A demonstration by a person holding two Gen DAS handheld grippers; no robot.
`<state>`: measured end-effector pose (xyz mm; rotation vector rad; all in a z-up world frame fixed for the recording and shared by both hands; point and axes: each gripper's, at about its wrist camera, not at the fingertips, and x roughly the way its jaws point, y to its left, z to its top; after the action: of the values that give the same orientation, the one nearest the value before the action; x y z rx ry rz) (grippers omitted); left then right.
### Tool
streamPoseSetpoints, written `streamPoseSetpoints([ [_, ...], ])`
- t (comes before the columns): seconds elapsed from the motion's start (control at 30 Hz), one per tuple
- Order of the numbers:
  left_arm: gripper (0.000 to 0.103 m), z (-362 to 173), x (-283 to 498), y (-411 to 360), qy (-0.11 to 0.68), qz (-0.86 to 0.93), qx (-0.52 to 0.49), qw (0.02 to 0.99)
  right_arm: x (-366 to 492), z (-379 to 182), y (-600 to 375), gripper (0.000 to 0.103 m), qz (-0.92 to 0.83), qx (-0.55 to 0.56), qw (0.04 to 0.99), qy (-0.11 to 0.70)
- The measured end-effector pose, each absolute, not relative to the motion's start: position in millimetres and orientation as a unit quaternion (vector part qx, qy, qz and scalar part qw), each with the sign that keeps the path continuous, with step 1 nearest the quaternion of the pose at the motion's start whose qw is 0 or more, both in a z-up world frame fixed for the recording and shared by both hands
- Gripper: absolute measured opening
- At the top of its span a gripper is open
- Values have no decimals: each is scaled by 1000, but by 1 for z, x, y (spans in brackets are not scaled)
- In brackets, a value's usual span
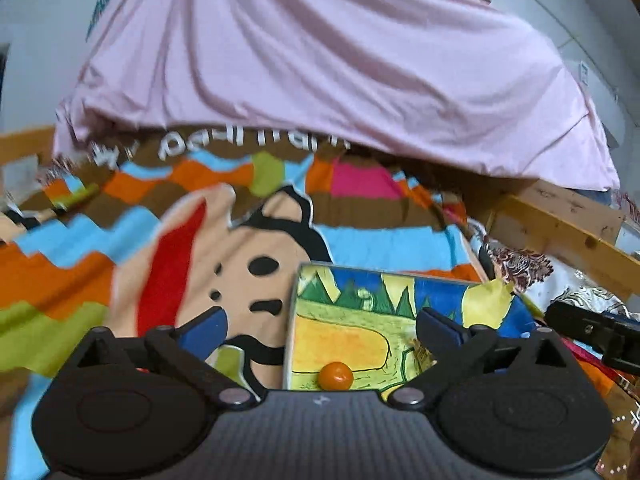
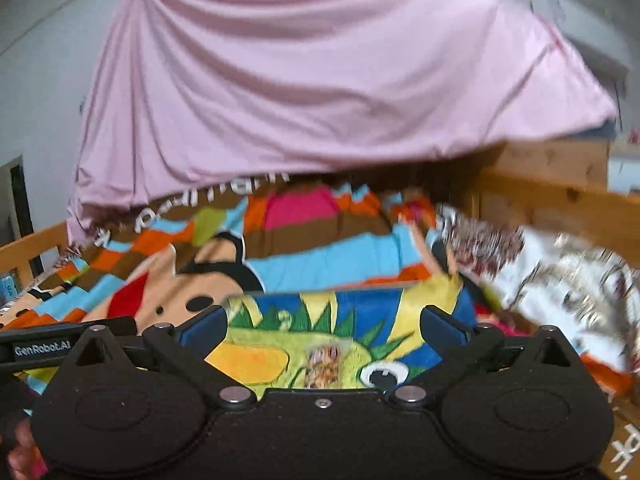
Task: Organize snacks
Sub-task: 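Open both tools and lift them away from the metal tray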
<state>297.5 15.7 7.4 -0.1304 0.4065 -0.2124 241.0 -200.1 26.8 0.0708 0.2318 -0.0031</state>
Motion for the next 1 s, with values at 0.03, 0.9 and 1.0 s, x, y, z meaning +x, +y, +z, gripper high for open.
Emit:
streamPoseSetpoints([
  [0.03,102,12,291,18,197,-102,-61,973,231,30,-198,102,1,28,994,104],
  [0.9,103,29,111,25,168,-101,4,981,40,24,-196,103,-44,-48,991,116],
  [1.0,103,25,101,12,180,-115,20,977,29,20,-201,103,-62,-46,988,135],
])
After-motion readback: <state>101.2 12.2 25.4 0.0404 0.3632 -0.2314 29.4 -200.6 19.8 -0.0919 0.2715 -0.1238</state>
